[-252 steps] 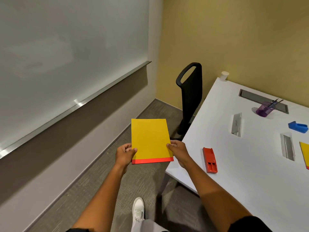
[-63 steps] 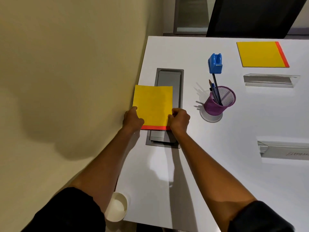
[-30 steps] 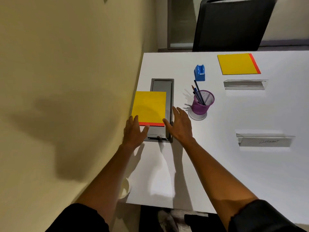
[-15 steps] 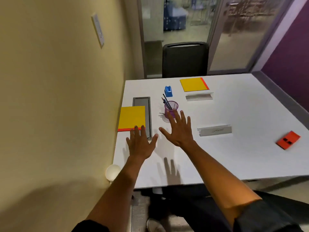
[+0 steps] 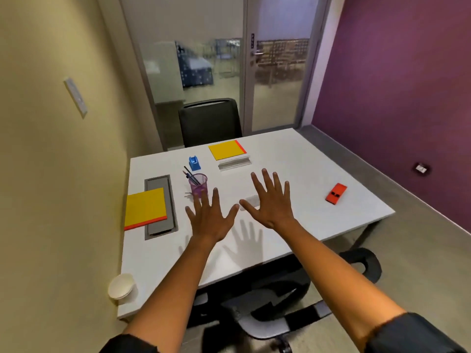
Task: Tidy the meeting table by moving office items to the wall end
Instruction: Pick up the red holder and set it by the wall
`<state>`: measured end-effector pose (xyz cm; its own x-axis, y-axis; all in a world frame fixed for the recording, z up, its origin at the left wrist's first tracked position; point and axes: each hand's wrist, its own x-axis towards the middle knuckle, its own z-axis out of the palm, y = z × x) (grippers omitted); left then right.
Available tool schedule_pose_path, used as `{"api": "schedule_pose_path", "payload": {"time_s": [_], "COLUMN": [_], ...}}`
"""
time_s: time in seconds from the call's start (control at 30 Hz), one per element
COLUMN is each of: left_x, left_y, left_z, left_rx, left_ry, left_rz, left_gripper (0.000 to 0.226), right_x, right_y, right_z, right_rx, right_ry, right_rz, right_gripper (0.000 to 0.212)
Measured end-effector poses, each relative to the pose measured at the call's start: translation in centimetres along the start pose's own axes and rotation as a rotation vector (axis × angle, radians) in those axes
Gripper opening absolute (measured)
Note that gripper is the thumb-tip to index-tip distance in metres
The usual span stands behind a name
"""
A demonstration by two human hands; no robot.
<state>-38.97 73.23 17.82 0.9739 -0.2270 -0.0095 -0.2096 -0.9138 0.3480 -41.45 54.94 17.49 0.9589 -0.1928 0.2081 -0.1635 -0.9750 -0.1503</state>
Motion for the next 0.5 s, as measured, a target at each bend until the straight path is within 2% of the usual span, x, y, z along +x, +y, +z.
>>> {"api": "schedule_pose_path", "payload": {"time_s": [0.07, 0.13, 0.17, 0.23, 0.5], "left_x": [0.2, 0.3, 0.4, 0.4, 0.6], "left_y": [2.3, 7.7, 7.7, 13.5, 30.7], "left_z": [0.6, 2.5, 2.5, 4.8, 12.2], "left_rx": [0.001, 0.009, 0.004, 0.005, 0.073], "left_ry": [-0.029, -0.060, -0.056, -0.084, -0.134], "left_rz": [0.037, 0.124, 0.126, 0.209, 0.349], "left_gripper": [0.091, 0.089, 0.089, 0.088, 0.090], "right_x": [-0.7, -2.2, -2.3, -4.0, -8.1], "right_y": [2.0, 7.2, 7.3, 13.3, 32.3], "right_z": [-0.9, -2.2, -2.2, -3.3, -5.7], "right_rx": [-0.009, -0.023, -0.024, -0.030, -0.088], "right_ry": [0.010, 0.025, 0.032, 0.065, 0.043], "right_rz": [0.026, 0.111, 0.119, 0.217, 0.418], "right_gripper": [0.089, 0.089, 0.089, 0.090, 0.090]}}
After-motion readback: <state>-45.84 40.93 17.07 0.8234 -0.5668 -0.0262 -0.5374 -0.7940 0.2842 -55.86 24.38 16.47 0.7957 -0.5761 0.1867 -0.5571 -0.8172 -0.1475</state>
